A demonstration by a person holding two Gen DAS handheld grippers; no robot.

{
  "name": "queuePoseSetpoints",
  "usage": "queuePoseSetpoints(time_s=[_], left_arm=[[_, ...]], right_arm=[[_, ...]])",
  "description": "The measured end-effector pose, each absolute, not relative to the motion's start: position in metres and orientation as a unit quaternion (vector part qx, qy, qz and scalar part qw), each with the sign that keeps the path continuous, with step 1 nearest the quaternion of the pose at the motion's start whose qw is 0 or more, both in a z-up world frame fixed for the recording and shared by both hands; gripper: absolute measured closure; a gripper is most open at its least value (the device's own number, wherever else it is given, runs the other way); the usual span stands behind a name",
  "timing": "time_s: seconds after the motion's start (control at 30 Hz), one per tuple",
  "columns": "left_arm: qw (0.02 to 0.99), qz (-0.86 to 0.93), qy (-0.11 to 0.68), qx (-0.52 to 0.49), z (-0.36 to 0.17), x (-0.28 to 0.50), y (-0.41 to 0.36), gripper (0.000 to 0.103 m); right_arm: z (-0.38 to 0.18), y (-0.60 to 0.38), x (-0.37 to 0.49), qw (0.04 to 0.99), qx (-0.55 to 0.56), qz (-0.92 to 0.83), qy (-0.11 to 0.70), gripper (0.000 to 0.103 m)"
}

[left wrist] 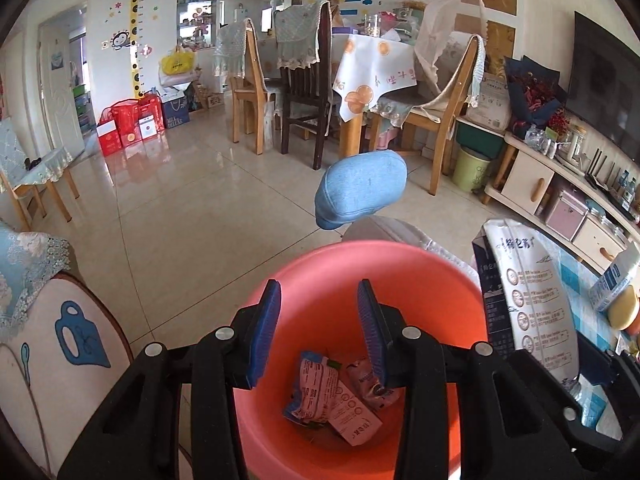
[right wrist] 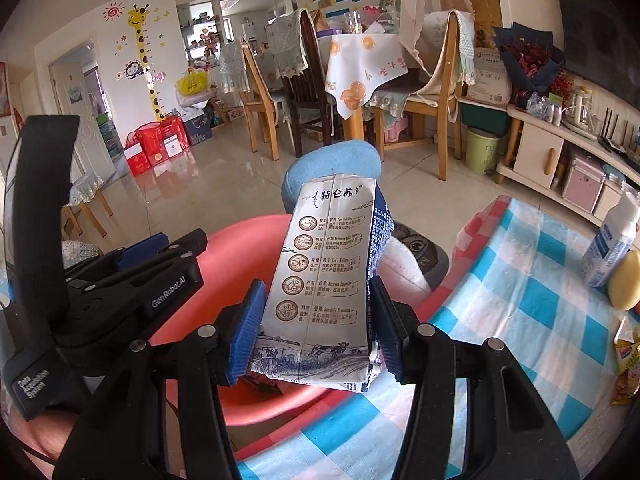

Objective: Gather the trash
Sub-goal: 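Release the carton and the wrapper into the pink bucket from both tools, then move both tools back over the table toward the snack wrappers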

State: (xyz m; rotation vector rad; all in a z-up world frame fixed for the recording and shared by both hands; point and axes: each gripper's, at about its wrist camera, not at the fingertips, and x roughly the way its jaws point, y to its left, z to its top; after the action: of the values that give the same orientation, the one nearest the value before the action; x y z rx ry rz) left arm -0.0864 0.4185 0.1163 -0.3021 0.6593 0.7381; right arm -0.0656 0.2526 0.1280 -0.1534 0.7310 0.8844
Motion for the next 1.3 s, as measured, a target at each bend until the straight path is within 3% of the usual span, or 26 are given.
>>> queuePoseSetpoints(time_s=[0.1,0.17,0.2,0.27,0.43,0.87,1.13,1.3], left_arm=[[0.867,0.356,0.319,-0.142,0.115,-0.084,0.419,0.061],[0.865,0.359,0.317,-0.150,0.115,-0.084,0.422,0.053],[0.865,0.361,0.315,-0.151,0.116,-0.084,0.421,0.045],[0.863,0.368,0.314,-0.143,0.116,-0.083,0.420,0.032],[0.868,0.362,0.315,-0.130,0.116,-0.077,0.411,0.016],[0.928,0.275,0.215,-0.129,0.123,-0.072,0.371,0.014],[0.949,0.220,0.206,-0.092,0.126,-0.058,0.336,0.014],[0.952,0.171,0.244,-0.070,0.126,-0.041,0.308,0.014]], right_arm=[[0.119,0.254,-0.060,0.825,-0.058,0.426,0.366,0.047],[0.119,0.250,-0.059,0.829,-0.052,0.417,0.368,0.030],[0.119,0.247,-0.060,0.832,-0.049,0.414,0.367,0.026],[0.121,0.240,-0.063,0.837,-0.047,0.409,0.360,0.023],[0.126,0.220,-0.072,0.861,-0.073,0.373,0.338,0.015],[0.122,0.150,-0.086,0.894,-0.122,0.297,0.314,0.010],[0.119,0.105,-0.098,0.906,-0.143,0.262,0.301,0.010],[0.117,0.081,-0.101,0.910,-0.144,0.245,0.300,0.010]])
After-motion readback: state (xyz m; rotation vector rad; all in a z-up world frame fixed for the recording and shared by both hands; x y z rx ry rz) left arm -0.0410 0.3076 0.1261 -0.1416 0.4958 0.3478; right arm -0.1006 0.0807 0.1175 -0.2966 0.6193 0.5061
